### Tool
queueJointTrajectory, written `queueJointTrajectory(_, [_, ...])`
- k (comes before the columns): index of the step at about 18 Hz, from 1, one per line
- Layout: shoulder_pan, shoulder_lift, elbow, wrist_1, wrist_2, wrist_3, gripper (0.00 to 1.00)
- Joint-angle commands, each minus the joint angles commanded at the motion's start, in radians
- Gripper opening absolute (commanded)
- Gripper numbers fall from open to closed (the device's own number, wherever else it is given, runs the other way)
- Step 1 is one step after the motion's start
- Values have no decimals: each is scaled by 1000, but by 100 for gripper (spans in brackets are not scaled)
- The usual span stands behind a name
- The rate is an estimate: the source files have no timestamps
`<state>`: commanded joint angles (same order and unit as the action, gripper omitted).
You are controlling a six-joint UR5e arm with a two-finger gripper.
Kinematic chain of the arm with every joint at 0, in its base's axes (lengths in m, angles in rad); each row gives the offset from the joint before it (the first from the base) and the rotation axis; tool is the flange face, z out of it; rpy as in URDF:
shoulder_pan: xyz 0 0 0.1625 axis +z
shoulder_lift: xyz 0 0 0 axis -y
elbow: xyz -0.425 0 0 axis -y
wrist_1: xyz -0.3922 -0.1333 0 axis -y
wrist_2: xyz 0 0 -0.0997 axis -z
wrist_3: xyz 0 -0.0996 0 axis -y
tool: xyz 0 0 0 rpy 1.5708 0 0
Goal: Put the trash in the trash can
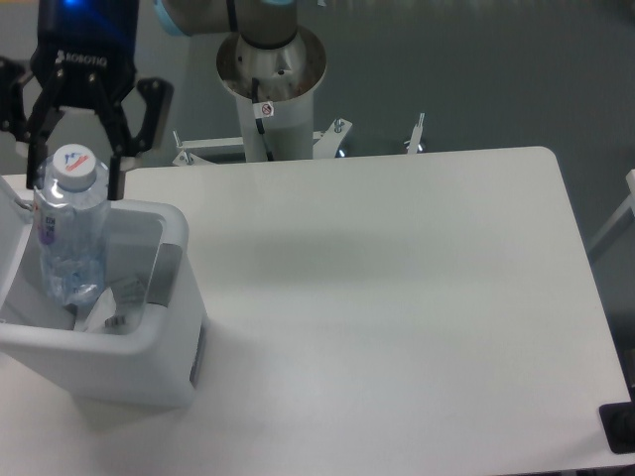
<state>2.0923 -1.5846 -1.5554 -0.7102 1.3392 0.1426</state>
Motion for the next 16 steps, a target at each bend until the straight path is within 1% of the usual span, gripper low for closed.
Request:
queueJointTrajectory(1, [0, 0, -5, 0, 0, 8, 100])
queueJointTrajectory(5, [3, 1, -9, -3, 6, 23, 100])
queueJointTrajectory(7, [17, 3, -34, -8, 12, 34, 100])
queueJointTrajectory(9, [95, 11, -54, -6, 41, 57, 100])
queueJointTrajectory(10, [119, 11, -49, -8, 43, 96, 100])
queueJointTrajectory(12, [147, 5, -45, -11, 52, 201, 100])
queueJointTrajectory(14, [189, 3, -41, -11, 52, 228, 100])
queueJointTrajectory(16, [202, 3, -43, -11, 51, 232, 100])
